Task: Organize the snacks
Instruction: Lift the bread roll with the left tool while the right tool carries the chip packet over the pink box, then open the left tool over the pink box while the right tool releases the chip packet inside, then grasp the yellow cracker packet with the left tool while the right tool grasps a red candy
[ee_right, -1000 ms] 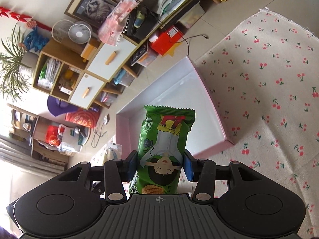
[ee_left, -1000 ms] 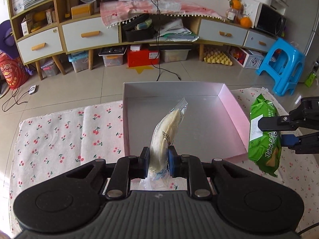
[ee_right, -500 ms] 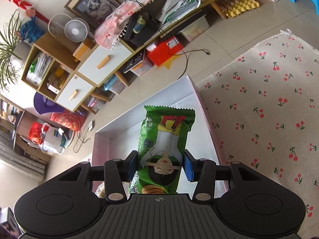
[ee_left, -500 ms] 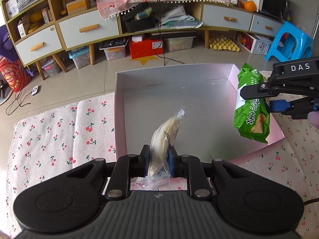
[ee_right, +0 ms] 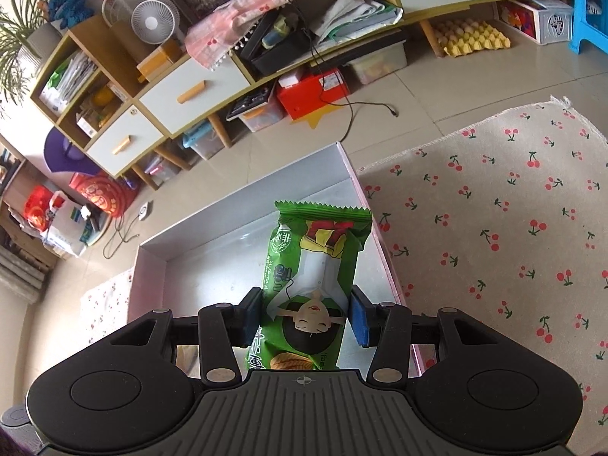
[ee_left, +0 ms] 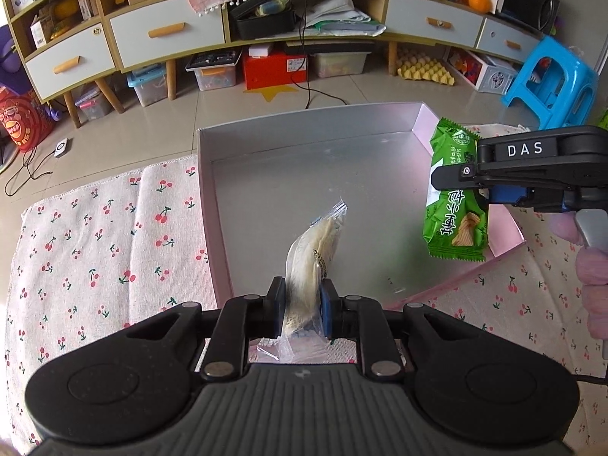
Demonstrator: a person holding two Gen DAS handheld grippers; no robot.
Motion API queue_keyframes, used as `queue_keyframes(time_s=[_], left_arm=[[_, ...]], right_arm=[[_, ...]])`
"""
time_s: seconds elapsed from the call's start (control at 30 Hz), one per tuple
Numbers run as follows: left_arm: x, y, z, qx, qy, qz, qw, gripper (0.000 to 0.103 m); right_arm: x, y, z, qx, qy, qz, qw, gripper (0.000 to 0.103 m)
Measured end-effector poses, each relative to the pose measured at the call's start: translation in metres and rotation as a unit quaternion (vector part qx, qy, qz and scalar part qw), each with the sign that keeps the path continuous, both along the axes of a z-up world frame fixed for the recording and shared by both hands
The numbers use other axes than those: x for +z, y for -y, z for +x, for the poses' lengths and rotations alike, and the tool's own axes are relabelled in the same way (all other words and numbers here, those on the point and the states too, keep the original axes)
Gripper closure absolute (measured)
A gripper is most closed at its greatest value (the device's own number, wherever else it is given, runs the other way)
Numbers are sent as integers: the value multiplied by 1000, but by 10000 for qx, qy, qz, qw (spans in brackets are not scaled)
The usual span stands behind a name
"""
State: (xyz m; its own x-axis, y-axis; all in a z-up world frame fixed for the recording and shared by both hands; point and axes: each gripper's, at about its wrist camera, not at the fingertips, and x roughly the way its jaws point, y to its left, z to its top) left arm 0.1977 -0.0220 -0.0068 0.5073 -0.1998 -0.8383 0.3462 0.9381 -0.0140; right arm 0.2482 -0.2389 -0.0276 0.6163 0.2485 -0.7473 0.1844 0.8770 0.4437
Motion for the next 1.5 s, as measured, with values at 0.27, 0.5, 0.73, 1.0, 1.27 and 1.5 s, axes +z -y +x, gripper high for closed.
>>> queue_keyframes(time_s=[0.27, 0.5, 0.73, 1.0, 1.27, 1.5], left_arm=[[0, 5, 8, 239, 536, 63, 9983, 86], [-2, 0, 9, 407, 782, 37, 9961, 76], [5, 4, 0, 390, 937, 102, 9948, 39], [16, 3, -17, 460, 966, 46, 9943, 17], [24, -3, -43, 503, 920, 144, 9944, 4], [29, -13, -67, 492, 856, 286, 9947, 1]], right_arm=[[0, -2, 4, -40, 13, -127, 9999, 57], [-1, -1, 5, -14, 16, -115, 9999, 54], [10, 4, -2, -72, 120, 124, 9998, 35], [34, 1, -23, 64, 260, -109, 9996, 24], [52, -6, -59, 337, 416, -477, 9974, 14], [54, -9, -94, 467, 342, -682, 9960, 12]])
